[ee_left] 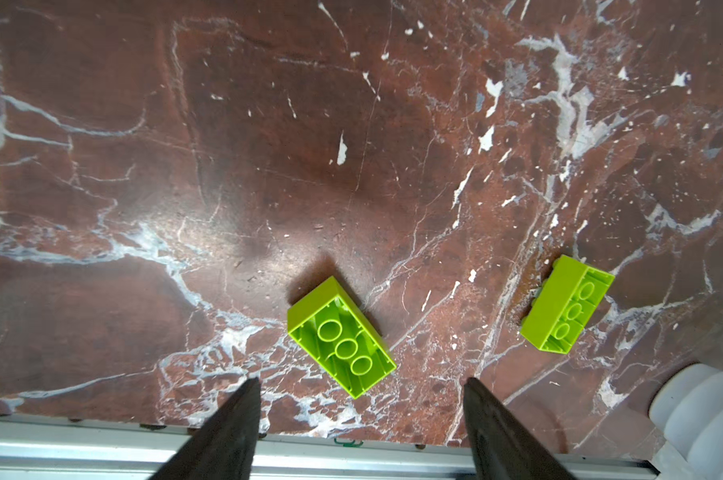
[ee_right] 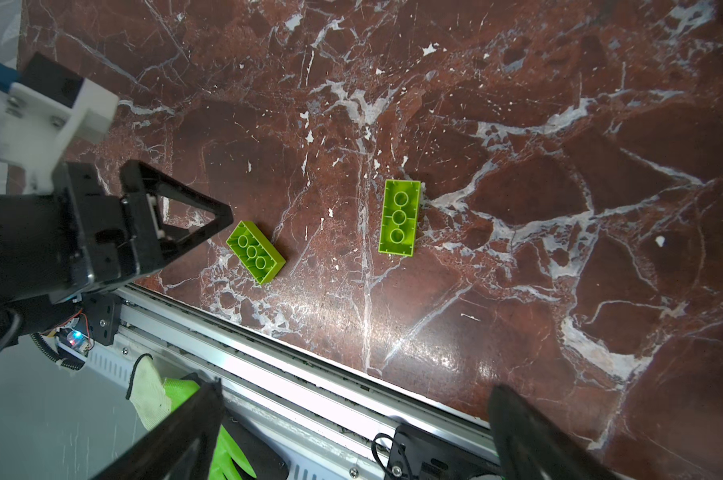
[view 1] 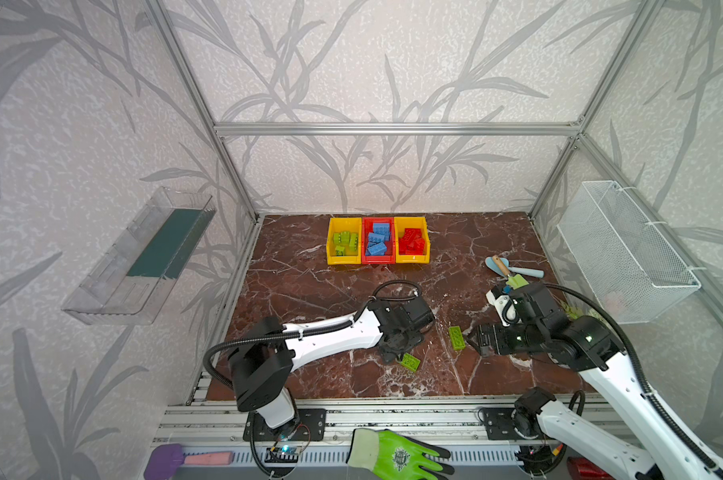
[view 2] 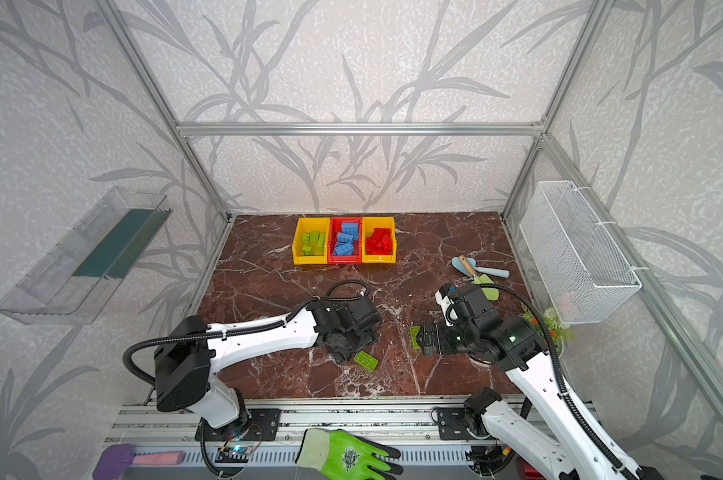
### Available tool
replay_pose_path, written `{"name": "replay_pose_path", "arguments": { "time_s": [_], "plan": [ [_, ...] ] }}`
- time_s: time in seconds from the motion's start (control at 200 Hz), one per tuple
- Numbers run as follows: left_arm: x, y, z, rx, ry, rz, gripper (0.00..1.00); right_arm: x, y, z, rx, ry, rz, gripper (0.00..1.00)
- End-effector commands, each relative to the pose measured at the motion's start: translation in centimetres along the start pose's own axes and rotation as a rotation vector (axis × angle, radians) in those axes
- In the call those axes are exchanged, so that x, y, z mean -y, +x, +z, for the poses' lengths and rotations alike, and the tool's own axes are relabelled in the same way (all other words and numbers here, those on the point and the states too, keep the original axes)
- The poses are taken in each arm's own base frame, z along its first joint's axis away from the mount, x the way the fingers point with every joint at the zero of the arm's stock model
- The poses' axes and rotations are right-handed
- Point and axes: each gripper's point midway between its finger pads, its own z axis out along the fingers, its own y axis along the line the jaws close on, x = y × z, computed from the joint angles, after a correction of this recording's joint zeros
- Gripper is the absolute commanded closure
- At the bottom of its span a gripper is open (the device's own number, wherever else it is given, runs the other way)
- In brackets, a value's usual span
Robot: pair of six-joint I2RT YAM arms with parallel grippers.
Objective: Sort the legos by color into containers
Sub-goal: 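Lower the left gripper onto a lime-green brick near the table edge and grasp it, then carry the green brick with the left gripper into the yellow bin and release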
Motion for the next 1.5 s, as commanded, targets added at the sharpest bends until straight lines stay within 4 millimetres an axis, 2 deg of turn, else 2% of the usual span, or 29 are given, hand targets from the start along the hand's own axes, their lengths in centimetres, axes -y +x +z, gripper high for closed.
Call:
{"name": "replay_pose_path", "arguments": {
  "time_s": [0.0,0.145,0.37,0.505,0.775,0.965,1.15,1.339,1.414,1.494],
  "plan": [
    [0.5,0.5,0.4,-0.025,-0.004,-0.058,0.23,0.4,1.0,-0.5,-0.012,0.008,0.012,0.01],
    [0.9,1.3,1.9,-0.067,-0.047,-0.035,0.23,0.5,1.3,-0.9,0.0,0.007,0.019,0.01],
    [0.3,2.8,4.9,-0.141,-0.059,-0.065,0.23,0.5,1.7,-1.1,0.001,0.0,0.026,0.01],
    [0.2,3.2,5.6,-0.165,-0.081,-0.06,0.23,0.6,1.8,-1.1,0.006,-0.004,0.032,0.01],
    [-0.4,3.0,5.1,-0.155,-0.116,-0.054,0.25,0.6,2.1,-1.0,0.012,-0.012,0.041,0.01],
    [-0.8,3.2,5.8,-0.177,-0.149,-0.028,0.31,0.6,2.2,-0.6,0.01,-0.02,0.045,0.01],
    [0.3,2.9,5.3,-0.16,-0.172,0.049,0.32,0.6,2.4,-0.5,0.008,-0.021,0.046,0.01],
    [2.0,3.5,5.8,-0.195,-0.183,0.11,0.45,0.7,2.5,-0.6,0.008,-0.017,0.047,0.01],
    [2.0,3.9,6.1,-0.214,-0.19,0.121,0.51,0.8,2.5,-0.7,0.011,-0.014,0.049,0.01],
    [1.7,4.1,6.4,-0.229,-0.199,0.125,0.53,0.9,2.6,-0.7,0.014,-0.011,0.05,0.01]
  ]
}}
